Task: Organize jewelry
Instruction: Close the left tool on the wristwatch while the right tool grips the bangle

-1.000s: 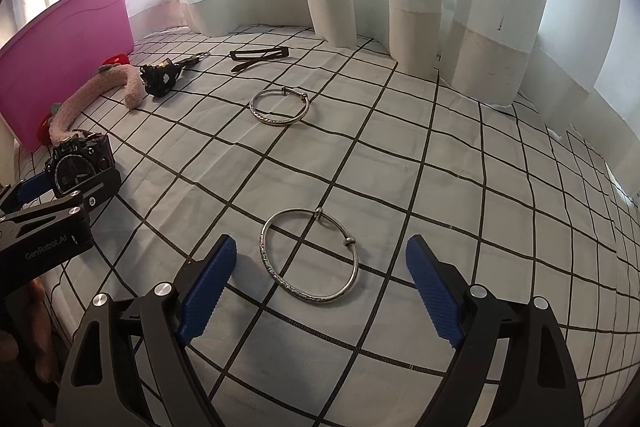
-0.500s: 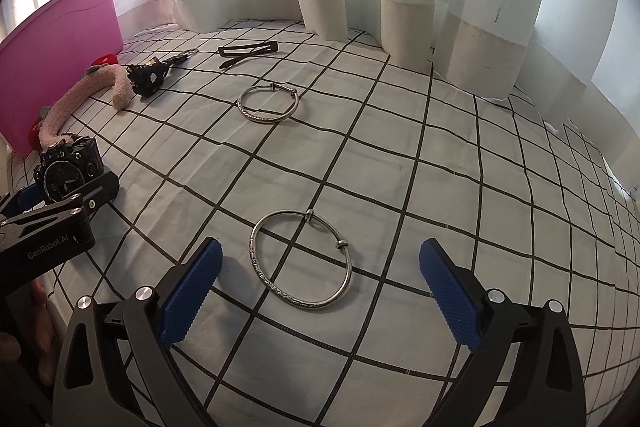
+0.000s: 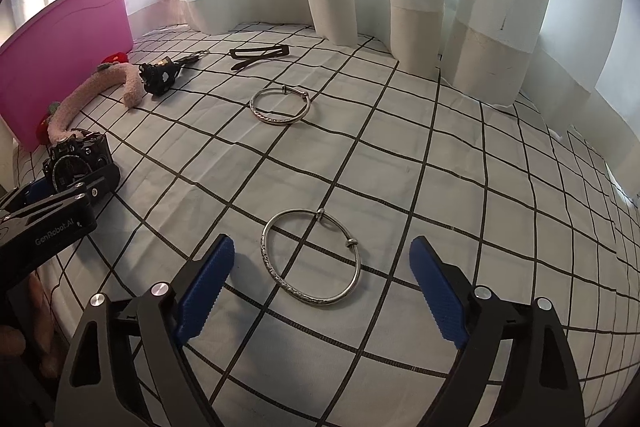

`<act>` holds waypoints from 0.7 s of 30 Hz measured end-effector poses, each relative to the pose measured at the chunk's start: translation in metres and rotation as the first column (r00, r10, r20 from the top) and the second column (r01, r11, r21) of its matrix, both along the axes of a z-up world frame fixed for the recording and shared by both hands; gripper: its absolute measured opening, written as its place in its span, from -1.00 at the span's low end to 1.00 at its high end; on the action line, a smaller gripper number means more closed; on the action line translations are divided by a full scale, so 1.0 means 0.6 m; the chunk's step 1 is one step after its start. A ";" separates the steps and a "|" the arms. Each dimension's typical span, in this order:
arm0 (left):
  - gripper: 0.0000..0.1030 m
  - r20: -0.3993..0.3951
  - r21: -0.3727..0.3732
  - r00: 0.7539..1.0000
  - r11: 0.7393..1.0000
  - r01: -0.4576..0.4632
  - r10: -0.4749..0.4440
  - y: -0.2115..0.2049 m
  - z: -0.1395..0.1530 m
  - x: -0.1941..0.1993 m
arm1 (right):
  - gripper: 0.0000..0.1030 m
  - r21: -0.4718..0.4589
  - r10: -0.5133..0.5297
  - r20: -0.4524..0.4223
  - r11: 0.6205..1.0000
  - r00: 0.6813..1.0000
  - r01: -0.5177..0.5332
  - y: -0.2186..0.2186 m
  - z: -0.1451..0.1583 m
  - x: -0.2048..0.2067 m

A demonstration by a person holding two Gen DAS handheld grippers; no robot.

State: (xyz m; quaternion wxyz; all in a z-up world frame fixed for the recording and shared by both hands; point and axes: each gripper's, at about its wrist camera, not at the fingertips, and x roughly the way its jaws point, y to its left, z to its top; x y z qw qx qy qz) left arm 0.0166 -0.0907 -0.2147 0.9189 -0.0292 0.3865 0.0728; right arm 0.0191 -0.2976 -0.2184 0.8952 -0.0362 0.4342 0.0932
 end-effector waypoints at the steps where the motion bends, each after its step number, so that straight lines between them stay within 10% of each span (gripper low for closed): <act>1: 0.38 0.003 0.001 1.000 1.000 0.005 -0.005 -0.001 0.001 -0.002 | 0.35 -0.002 0.009 0.008 1.000 1.000 -0.009 0.003 0.001 -0.004; 4: 0.29 0.006 0.005 1.000 1.000 0.010 -0.010 -0.004 0.001 -0.005 | -0.10 -0.007 0.034 0.025 0.999 0.999 -0.034 0.011 0.006 -0.010; 21: 0.26 0.049 -0.001 0.998 0.999 0.039 -0.039 -0.013 0.023 -0.043 | -0.11 0.062 0.020 0.043 0.998 0.999 -0.023 -0.002 0.017 -0.028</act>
